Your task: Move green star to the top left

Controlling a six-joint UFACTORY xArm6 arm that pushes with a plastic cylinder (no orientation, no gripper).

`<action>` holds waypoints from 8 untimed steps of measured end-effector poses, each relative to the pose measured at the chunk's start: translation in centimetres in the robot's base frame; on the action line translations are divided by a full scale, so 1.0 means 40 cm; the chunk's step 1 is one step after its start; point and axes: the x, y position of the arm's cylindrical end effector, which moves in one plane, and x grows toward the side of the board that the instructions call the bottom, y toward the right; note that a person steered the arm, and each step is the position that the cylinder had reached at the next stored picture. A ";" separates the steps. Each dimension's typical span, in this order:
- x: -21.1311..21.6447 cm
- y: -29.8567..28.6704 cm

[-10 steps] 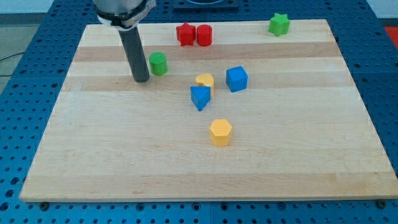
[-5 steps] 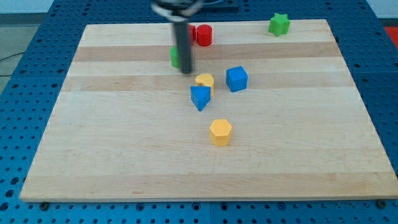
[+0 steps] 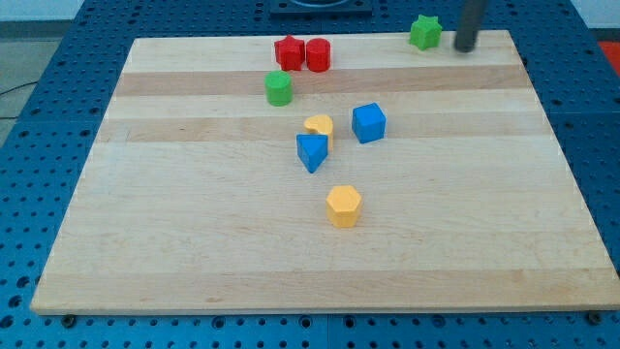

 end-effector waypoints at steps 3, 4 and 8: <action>-0.080 -0.275; -0.081 -0.502; -0.005 -0.667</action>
